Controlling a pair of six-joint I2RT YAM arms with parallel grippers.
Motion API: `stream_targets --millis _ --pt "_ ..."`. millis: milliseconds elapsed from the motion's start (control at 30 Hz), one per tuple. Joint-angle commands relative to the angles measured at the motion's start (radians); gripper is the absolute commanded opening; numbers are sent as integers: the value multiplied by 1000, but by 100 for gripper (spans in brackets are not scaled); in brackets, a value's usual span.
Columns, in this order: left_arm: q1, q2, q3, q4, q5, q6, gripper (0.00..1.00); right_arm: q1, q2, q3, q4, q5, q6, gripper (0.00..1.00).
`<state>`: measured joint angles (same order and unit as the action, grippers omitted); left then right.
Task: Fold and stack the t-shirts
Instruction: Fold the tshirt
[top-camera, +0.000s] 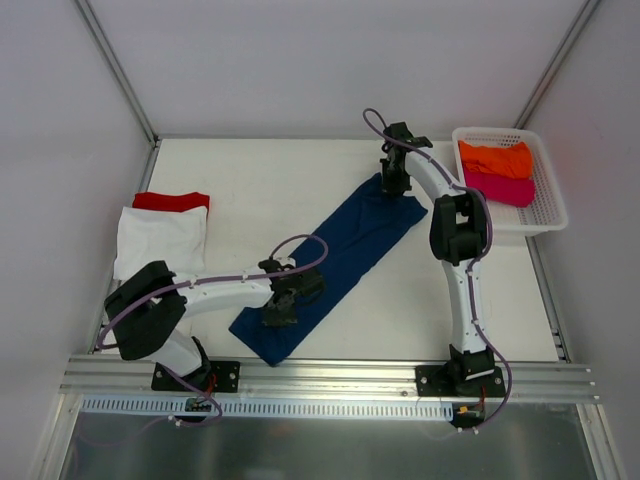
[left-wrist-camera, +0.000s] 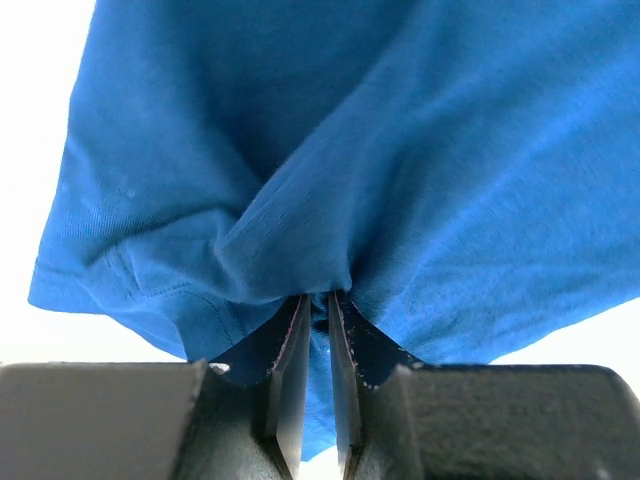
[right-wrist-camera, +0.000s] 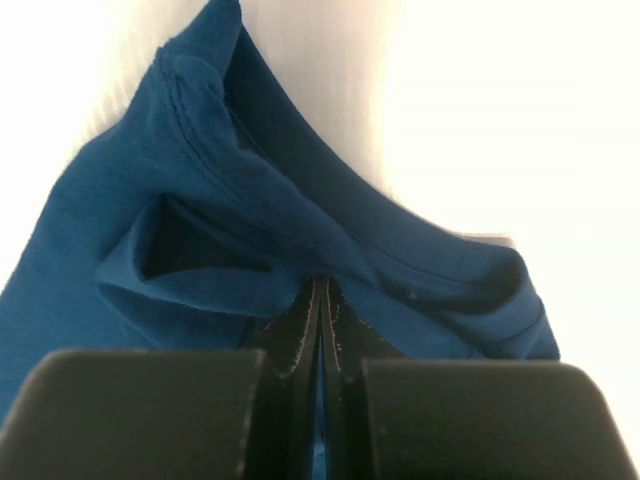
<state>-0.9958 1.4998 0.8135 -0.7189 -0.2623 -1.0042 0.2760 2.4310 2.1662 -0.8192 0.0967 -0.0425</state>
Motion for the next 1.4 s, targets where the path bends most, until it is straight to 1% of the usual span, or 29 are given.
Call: stream_targets --millis 0,133,267,400,533,667,733,767,833,867,1033,1100,1133,1167,1200,1233,1267,1300,1333,1367 --pt "-72 65 93 -14 57 -79 12 -9 19 60 -35 -49 -22 1" --pt "-188 166 203 -16 75 -99 12 -20 49 110 -35 -63 -23 0" --pt "-259 240 326 -17 92 -112 12 -34 76 162 -35 -86 -20 1" --pt "-302 301 420 -20 90 -93 11 -52 99 208 -21 -188 -19 0" --pt "-343 316 504 -24 94 -80 10 -78 106 230 23 -265 0 1" --pt "-375 301 533 -30 75 -89 10 -98 122 259 37 -321 13 0" --pt "-383 286 536 -57 34 -100 10 -100 79 229 80 -316 7 1" --pt "-383 268 535 -74 17 -105 11 -98 53 154 109 -319 4 1" --pt "-383 241 536 -135 -38 -123 12 -100 -37 78 175 -318 -7 2" --pt "-382 237 533 -151 -54 -129 13 -100 -67 20 190 -313 -11 4" --pt "-371 214 553 -269 -181 -146 15 -98 -222 -63 163 -318 -45 11" --pt "-366 203 564 -297 -218 -131 22 -93 -314 -147 152 -315 -46 12" --pt "-366 185 567 -300 -262 -107 37 -92 -349 -187 160 -305 -51 15" --pt "-363 174 567 -304 -291 -94 50 -86 -422 -274 185 -298 -54 17" --pt "-359 148 563 -304 -326 -85 65 -83 -456 -317 201 -286 -56 20" --pt "-354 133 555 -303 -397 -77 74 -81 -487 -353 213 -258 -53 23" --pt "-346 116 541 -300 -423 -77 91 -81 -531 -380 215 -249 -50 24" --pt "-321 81 535 -295 -443 -77 99 -80 -547 -428 215 -244 -45 24" --pt "-307 64 526 -284 -475 -45 99 -80 -562 -451 216 -244 -36 20" --pt "-291 44 498 -213 -476 -2 99 -74 -588 -474 215 -244 -34 15"
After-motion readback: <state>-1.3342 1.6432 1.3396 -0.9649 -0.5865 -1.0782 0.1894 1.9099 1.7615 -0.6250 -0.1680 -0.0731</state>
